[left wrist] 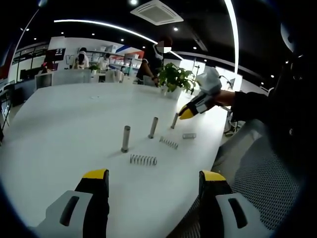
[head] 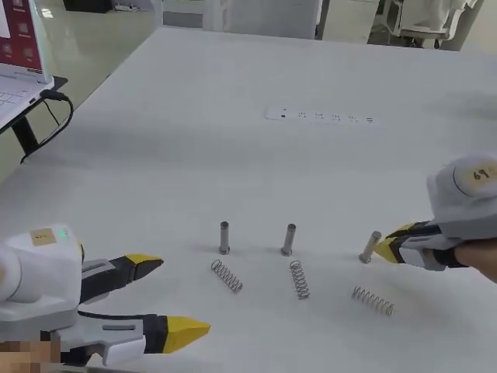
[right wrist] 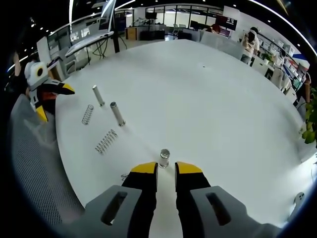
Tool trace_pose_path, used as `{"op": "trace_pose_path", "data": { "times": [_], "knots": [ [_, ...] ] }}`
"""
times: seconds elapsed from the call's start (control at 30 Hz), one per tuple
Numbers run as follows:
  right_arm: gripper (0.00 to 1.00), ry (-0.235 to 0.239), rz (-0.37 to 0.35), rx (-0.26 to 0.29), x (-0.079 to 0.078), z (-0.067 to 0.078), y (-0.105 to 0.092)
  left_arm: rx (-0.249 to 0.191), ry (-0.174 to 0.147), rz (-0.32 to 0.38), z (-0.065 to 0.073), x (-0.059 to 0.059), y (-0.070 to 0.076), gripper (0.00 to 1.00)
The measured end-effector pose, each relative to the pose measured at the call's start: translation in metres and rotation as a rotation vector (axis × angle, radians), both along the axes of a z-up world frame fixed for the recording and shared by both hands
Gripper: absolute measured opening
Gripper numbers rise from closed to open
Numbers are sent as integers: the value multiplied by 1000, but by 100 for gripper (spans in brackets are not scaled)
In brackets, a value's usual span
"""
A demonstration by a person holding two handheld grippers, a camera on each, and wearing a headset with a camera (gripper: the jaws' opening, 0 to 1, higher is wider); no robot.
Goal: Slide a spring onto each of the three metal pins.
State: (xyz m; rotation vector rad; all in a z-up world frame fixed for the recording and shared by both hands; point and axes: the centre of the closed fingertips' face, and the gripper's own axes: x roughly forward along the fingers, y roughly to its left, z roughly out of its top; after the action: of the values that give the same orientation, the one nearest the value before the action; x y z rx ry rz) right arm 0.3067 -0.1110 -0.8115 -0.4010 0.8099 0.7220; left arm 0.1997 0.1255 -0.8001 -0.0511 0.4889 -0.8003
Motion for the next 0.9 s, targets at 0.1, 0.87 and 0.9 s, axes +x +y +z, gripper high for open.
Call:
{"op": "trace_pose_path", "data": {
  "times": [0.1,0.87,0.9],
  "knots": [
    [12,1,4,-3,-2,0,-1,-2,-1,0,0,0,0,70],
    [14,51,80,-13,-31,-6,8,-12,-6,7,3,1,-2,70],
    [14,53,84,-14,-32,-6,8,-14,-6,7,3,1,-2,70]
  ]
}}
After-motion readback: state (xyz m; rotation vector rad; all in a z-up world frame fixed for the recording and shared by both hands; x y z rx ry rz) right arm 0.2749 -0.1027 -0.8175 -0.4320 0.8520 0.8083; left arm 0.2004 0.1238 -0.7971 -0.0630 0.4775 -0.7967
